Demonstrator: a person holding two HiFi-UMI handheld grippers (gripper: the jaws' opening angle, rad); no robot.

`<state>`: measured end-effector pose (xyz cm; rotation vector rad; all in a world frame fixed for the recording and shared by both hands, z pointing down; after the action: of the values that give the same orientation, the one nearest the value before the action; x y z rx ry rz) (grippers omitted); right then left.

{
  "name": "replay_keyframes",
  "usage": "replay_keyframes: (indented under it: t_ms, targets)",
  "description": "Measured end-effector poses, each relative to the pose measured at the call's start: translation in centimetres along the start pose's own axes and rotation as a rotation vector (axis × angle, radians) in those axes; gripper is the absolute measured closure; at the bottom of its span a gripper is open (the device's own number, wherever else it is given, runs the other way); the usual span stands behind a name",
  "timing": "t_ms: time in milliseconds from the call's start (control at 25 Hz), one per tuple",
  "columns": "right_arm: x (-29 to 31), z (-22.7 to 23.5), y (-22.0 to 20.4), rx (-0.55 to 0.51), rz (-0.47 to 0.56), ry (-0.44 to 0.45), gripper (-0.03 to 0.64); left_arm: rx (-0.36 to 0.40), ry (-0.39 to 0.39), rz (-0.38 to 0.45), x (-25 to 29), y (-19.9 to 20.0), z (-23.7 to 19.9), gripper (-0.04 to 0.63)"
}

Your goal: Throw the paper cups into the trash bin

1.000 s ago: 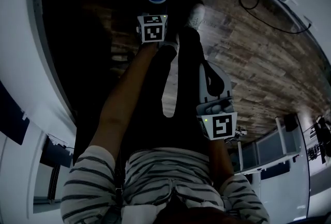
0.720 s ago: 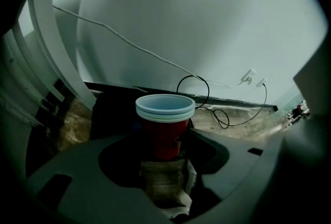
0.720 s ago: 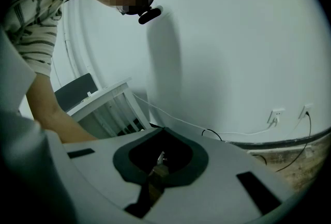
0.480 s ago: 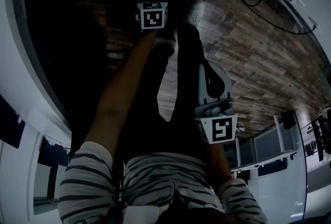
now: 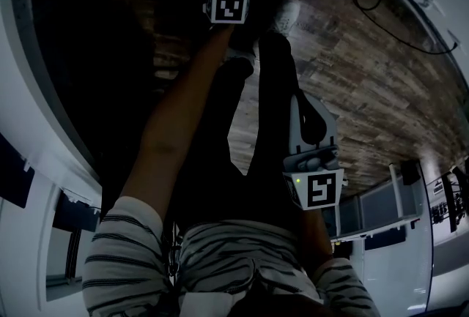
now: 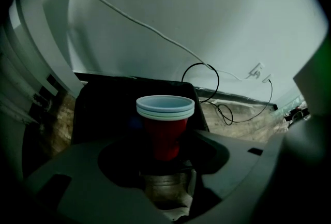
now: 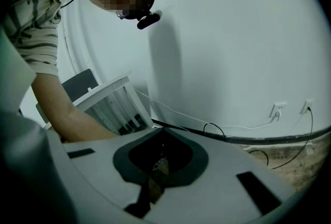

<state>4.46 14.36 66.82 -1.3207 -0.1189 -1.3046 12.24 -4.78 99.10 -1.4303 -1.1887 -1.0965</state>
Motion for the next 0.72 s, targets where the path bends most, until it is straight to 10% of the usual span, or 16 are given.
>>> replay_keyframes:
  t_ms: [720]
  targets:
    - [0.9, 0.6, -0.6, 0.044, -0.019, -0.008, 0.607, -0.005, 0.005, -0.059, 4.2, 2.4, -0.7, 0.342]
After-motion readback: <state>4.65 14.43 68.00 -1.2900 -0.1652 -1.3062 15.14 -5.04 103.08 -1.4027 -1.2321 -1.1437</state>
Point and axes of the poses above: the fingertips, and each gripper's own axes: x forward along the fingers, z to its right, y out of its top, the point moved 5 cm from there along -x, backward along the fingers, and after that the axes turned 12 degrees about -z, right-handed, at the moved point
